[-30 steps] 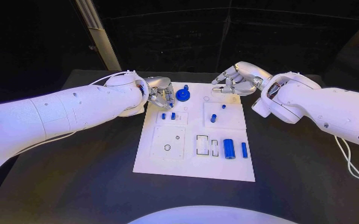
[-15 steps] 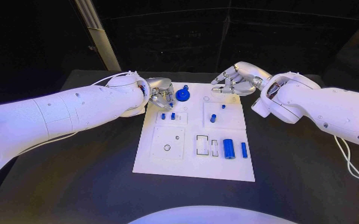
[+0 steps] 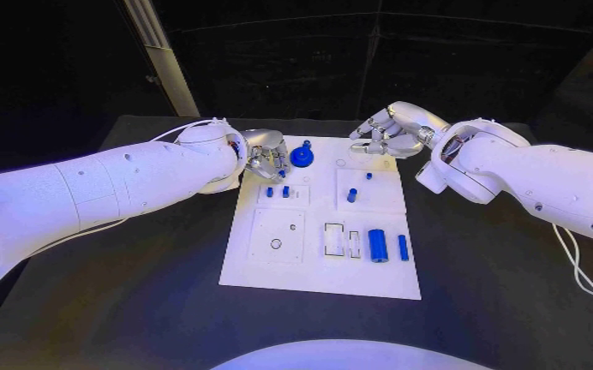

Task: Assemble the parts on the task board

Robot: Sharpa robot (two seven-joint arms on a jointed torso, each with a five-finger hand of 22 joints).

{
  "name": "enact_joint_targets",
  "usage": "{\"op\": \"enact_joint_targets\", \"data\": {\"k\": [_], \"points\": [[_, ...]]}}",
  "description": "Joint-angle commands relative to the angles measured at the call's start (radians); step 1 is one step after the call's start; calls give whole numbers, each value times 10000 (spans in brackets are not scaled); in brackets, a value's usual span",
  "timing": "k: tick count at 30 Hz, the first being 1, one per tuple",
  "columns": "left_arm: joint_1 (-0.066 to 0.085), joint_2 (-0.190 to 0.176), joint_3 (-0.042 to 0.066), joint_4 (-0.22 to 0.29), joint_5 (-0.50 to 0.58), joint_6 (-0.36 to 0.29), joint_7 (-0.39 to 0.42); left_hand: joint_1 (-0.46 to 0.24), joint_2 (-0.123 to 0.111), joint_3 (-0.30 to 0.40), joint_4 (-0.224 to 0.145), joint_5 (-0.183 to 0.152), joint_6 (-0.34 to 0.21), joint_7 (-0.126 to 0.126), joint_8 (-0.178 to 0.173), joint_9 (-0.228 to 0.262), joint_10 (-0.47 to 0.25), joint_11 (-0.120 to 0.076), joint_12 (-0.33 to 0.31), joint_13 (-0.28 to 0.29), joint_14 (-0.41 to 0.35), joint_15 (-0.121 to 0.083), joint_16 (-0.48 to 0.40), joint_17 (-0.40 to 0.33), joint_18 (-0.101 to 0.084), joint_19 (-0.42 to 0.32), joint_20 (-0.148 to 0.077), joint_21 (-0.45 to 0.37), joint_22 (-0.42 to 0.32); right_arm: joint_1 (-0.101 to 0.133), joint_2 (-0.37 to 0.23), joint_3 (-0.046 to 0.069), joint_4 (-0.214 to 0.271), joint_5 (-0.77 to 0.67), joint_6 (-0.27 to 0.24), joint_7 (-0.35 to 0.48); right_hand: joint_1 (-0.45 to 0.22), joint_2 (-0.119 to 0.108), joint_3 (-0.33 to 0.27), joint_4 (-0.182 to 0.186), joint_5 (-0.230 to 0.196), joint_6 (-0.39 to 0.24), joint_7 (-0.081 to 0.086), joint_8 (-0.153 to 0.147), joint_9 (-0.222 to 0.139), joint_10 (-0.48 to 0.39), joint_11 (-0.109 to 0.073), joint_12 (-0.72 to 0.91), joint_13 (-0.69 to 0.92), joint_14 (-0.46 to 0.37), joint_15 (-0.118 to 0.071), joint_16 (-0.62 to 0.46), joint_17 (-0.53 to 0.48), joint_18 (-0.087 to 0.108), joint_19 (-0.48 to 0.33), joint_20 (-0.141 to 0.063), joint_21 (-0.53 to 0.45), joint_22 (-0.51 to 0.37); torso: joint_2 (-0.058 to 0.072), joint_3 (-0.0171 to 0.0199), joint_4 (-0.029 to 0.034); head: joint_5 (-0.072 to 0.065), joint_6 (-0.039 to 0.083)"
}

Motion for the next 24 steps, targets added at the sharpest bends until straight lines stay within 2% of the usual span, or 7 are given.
{"op": "enact_joint_targets", "data": {"k": [1, 6, 9, 14, 19, 22, 24], "points": [[11, -19, 4, 28, -37, 1, 9, -76, -88, -82, 4, 0, -206, -84, -149, -12, -121, 16, -88, -19, 76, 101, -57, -26, -39, -35, 50, -79, -54, 15, -13, 5, -4, -113, -54, -96, 74, 64, -49, 55, 39, -123, 19, 39, -3, -482, 10, -891, -821, -42, -34, -667, -666, 236, -392, 7, -443, -715, 3, 1, 8, -9, 24], [11, -85, 4, 58, -37, -222, 135, -224, -255, -298, 45, -2, -552, -217, -357, -1, -528, 130, -308, -45, 68, 186, -60, -66, 2, -140, 110, -299, -241, 15, -45, 5, -65, -498, 94, -447, 482, 31, -59, 37, -423, -92, 29, 112, 15, -710, 28, -2243, -2131, -147, -31, -1686, -1569, 354, -630, 3, -1075, -1549, -4, -1, 3, -19, 35], [10, -213, 7, 157, -24, -591, 445, -407, -485, -1058, 159, 10, -835, -353, -359, 6, -1382, 292, -660, -63, 64, 312, -55, -104, 131, -447, 216, -950, -838, 15, -91, 5, -142, -1382, 348, -895, 1069, 84, 147, -203, -1063, 122, 73, 224, 37, -1175, 103, -3348, -3041, -197, 2, -2215, -2074, 397, -676, 16, -1303, -1858, -6, -7, 7, -49, 62], [13, -521, 24, 344, 371, -1225, 997, 404, -74, -3203, 816, 0, -963, -387, -321, 34, -2184, 453, -653, -21, 71, 468, -41, -204, 211, -447, 399, -1446, -1278, 12, -189, 4, -171, -3081, 633, -1430, 1773, 49, 530, -504, -1479, 498, 36, 331, 36, -1166, 140, -4653, -4332, -93, 22, -2328, -2152, 382, -498, 31, -1326, -1822, -11, -3, 8, -94, 109], [39, -945, 41, 462, 2511, -1952, 2229, 830, 118, -3401, 1346, 26, -692, -51, -244, 65, -2138, 439, -356, 12, -76, 442, -269, -686, 356, -660, 375, -2138, -1902, 6, -316, 3, -54, -4926, 712, -1789, 2020, -92, 886, -584, -1660, 748, -68, 248, -15, -871, 129, -5498, -5395, 26, 23, -2174, -2001, 333, -288, 14, -1203, -1609, -12, 13, -19, -206, 175], [55, -1148, 43, 482, 4734, -2071, 3222, 898, 344, -3243, 1427, 37, -348, 335, -132, 87, -1984, 393, -103, 27, -948, 426, -1391, -2771, 699, -1719, 362, -4072, -3597, 1, -361, 2, 36, -5753, 681, -1932, 2028, -173, 1023, -573, -1702, 788, -67, 174, -23, -851, 147, -5810, -5794, 30, 28, -2184, -2013, 335, -273, 22, -1209, -1612, -6, 16, -14, -316, 218], [63, -1268, 41, 509, 6550, -1917, 3875, 925, 544, -3122, 1451, 28, -179, 406, -95, 73, -1894, 436, 107, 34, -2205, 485, -2823, -5153, 740, -2357, 406, -4761, -4033, -8, -369, 2, 92, -6251, 653, -2014, 2014, -230, 1074, -563, -1723, 767, -51, 117, -28, -876, 175, -5949, -5972, 26, 46, -2206, -2037, 334, -272, 33, -1217, -1620, -13, 23, -18, -355, 246]]}}
